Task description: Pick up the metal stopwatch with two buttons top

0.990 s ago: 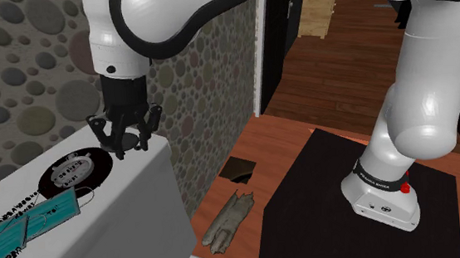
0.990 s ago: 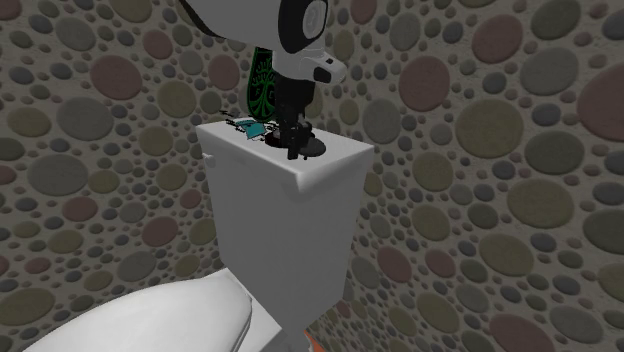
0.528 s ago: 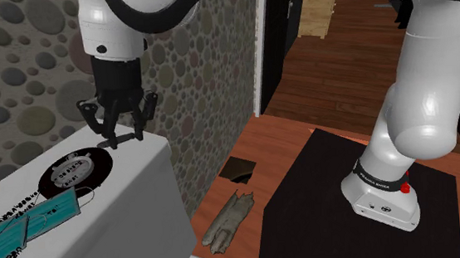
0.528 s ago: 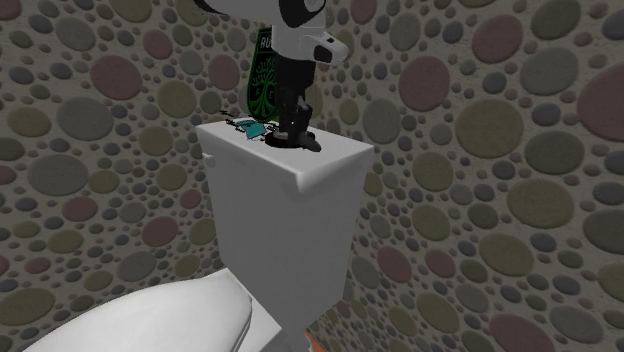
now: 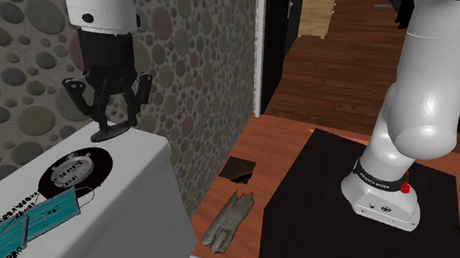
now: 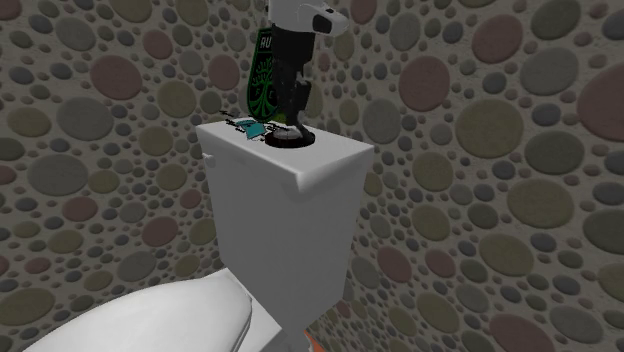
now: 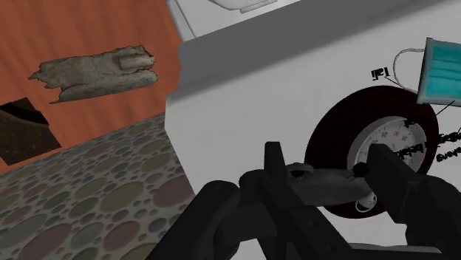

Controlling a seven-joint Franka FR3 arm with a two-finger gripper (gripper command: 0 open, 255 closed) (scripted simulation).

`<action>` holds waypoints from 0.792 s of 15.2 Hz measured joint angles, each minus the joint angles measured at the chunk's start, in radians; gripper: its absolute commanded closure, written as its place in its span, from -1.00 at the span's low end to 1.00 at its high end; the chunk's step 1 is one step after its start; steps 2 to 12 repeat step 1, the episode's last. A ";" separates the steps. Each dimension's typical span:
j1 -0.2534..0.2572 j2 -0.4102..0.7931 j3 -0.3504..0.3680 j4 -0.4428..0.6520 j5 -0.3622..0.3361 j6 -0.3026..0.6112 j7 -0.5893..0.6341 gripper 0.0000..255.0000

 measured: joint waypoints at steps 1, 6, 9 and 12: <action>-0.001 -0.001 0.000 0.007 0.000 -0.008 0.000 1.00; -0.001 -0.001 0.000 0.007 0.000 -0.008 0.000 1.00; -0.001 -0.001 0.000 0.007 0.000 -0.008 0.000 1.00; -0.001 -0.001 0.000 0.007 0.000 -0.008 0.000 1.00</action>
